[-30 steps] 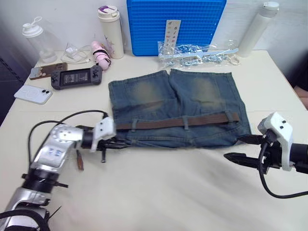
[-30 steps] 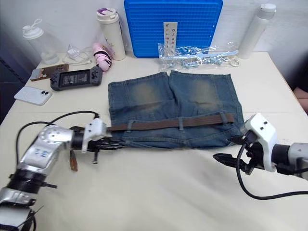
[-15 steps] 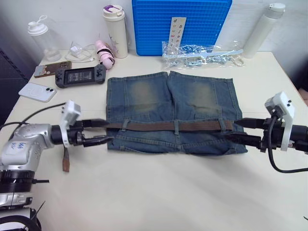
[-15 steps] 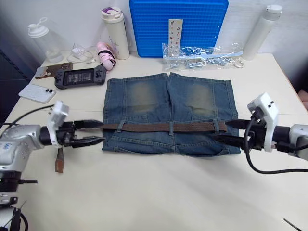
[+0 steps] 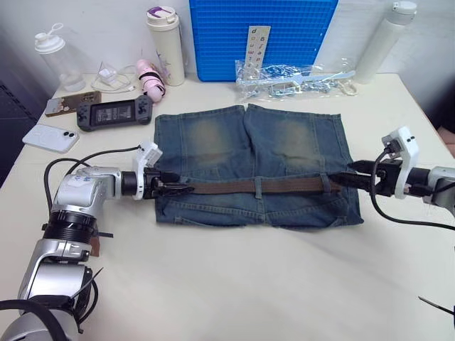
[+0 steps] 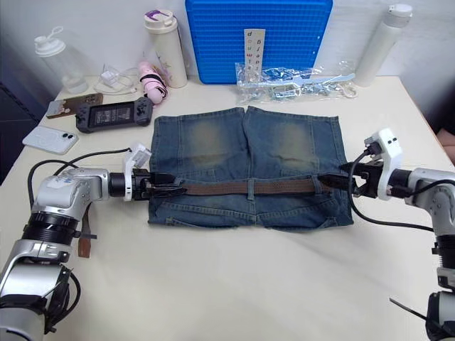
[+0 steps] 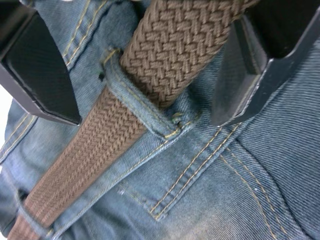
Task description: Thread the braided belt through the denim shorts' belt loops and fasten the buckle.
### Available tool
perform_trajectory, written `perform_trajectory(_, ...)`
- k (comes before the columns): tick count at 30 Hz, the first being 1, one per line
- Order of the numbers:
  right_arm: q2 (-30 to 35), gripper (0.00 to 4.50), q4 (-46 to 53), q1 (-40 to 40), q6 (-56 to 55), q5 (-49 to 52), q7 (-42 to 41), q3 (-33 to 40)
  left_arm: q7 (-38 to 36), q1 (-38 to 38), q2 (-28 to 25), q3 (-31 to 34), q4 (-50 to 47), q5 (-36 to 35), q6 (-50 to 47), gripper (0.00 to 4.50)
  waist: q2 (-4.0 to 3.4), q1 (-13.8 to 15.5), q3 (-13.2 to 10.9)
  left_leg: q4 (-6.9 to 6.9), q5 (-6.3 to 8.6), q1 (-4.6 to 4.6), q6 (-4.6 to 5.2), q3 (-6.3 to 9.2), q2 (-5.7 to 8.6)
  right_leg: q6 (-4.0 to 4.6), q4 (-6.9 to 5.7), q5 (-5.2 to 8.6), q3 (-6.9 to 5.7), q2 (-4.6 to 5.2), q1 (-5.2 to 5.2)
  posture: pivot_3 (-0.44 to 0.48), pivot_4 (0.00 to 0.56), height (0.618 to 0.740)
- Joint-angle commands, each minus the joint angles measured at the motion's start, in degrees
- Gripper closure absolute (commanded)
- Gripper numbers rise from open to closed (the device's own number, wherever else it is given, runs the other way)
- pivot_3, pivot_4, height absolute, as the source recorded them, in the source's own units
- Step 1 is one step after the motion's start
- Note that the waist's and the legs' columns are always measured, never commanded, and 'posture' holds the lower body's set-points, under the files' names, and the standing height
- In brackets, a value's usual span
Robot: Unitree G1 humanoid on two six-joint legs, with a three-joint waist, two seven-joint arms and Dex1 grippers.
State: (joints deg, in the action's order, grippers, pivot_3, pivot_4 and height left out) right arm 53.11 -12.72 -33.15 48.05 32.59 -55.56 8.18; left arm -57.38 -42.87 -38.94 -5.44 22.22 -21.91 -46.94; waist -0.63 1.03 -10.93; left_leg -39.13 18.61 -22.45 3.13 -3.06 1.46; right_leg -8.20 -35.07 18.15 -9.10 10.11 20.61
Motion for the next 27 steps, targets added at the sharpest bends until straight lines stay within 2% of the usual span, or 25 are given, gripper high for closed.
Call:
perform_trajectory(1,-1.42,0.00,-3.67,-2.36,-1.75,-0.22,-1.94,0.63,0.78,-1.39,0.74,-0.27,2.26,1.94,0.33,0.02,0.00,0.00,0.00,-0.04,0.00,0.01,0.01,0.00,0.00,0.00,0.00,0.00,0.01,0.00,-0.03,0.000,0.150,0.689)
perform_trajectory(5,-3.03,0.00,-8.45,-3.83,-2.97,-0.88,-3.09,0.41,1.64,-1.99,2.14,0.93,2.82,1.63,-1.00,0.02,0.00,0.32,0.01,-0.09,-0.05,0.02,0.05,0.00,0.06,0.00,-0.03,0.00,0.02,0.08,-0.05,0.000,0.150,0.689)
perform_trajectory(9,-4.08,0.00,-11.49,-4.88,-4.32,-4.00,-5.01,-2.96,1.72,-1.35,2.80,2.18,1.51,0.70,-2.77,1.16,0.00,0.21,0.00,-0.08,-0.05,0.01,0.06,0.02,0.12,0.00,-0.07,0.00,0.01,0.13,-0.03,0.000,0.150,0.689)
perform_trajectory(11,-3.88,0.00,-12.49,-4.87,-3.86,-5.44,-5.39,-4.31,1.67,-0.86,2.75,2.44,0.65,0.52,-3.17,2.15,0.00,0.21,0.00,-0.07,-0.05,0.01,0.06,0.05,0.12,0.00,-0.08,0.00,-0.02,0.13,-0.02,0.000,0.150,0.689)
perform_trajectory(14,-3.43,0.75,-12.80,-4.44,-5.54,-6.34,-7.24,-4.40,1.17,-0.03,2.52,3.10,-2.07,-0.42,-4.19,3.27,0.00,0.17,0.00,-0.06,-0.04,-0.01,0.07,0.06,0.14,0.00,-0.07,0.00,-0.01,0.13,-0.01,0.000,0.150,0.689)
perform_trajectory(15,-3.18,1.27,-12.15,-4.09,-6.48,-6.07,-8.12,-3.70,0.35,0.49,2.22,3.08,-3.47,-0.72,-3.93,3.73,0.00,0.18,0.00,-0.05,-0.04,-0.04,0.07,0.06,0.15,0.00,-0.05,0.00,-0.02,0.14,0.00,0.000,0.150,0.689)
perform_trajectory(17,-2.10,1.77,-10.61,-2.87,-9.34,-6.46,-9.92,-3.06,-1.80,1.69,1.50,2.92,-6.10,-1.46,-3.17,4.17,0.00,0.15,0.00,-0.04,-0.04,-0.04,0.07,0.07,0.18,0.00,-0.05,0.00,-0.02,0.16,0.01,0.000,0.150,0.689)
perform_trajectory(18,-1.02,2.47,-9.52,-1.62,-12.22,-7.47,-11.09,-3.17,-3.13,2.43,1.05,3.04,-7.62,-2.17,-2.92,4.49,0.00,0.17,0.00,-0.04,-0.04,-0.04,0.07,0.07,0.18,0.00,-0.06,0.00,-0.02,0.16,0.01,0.000,0.150,0.689)
perform_trajectory(19,0.03,2.58,-8.46,-0.21,-16.02,-8.79,-12.28,-3.31,-3.91,2.98,0.72,3.43,-8.86,-2.83,-3.00,4.50,0.00,0.30,0.00,-0.04,-0.04,-0.04,0.07,0.08,0.19,0.00,-0.06,0.00,-0.01,0.17,0.01,0.000,0.150,0.689)
perform_trajectory(23,2.84,4.42,1.66,8.92,-27.58,-9.97,-14.79,-0.10,-7.95,6.17,-2.41,4.38,-14.63,-4.14,-0.04,4.50,0.00,0.33,0.00,-0.03,-0.04,-0.10,0.07,0.21,0.26,-0.01,-0.03,0.00,-0.03,0.19,0.01,0.000,0.150,0.689)
perform_trajectory(27,0.39,4.48,12.31,20.73,-43.75,-13.31,-11.03,6.40,-11.91,10.40,-4.51,5.87,-19.06,-4.07,9.24,4.50,0.00,0.33,0.00,0.03,-0.03,-0.04,0.06,0.20,0.24,-0.01,-0.02,0.00,-0.05,0.19,-0.02,0.000,0.150,0.689)
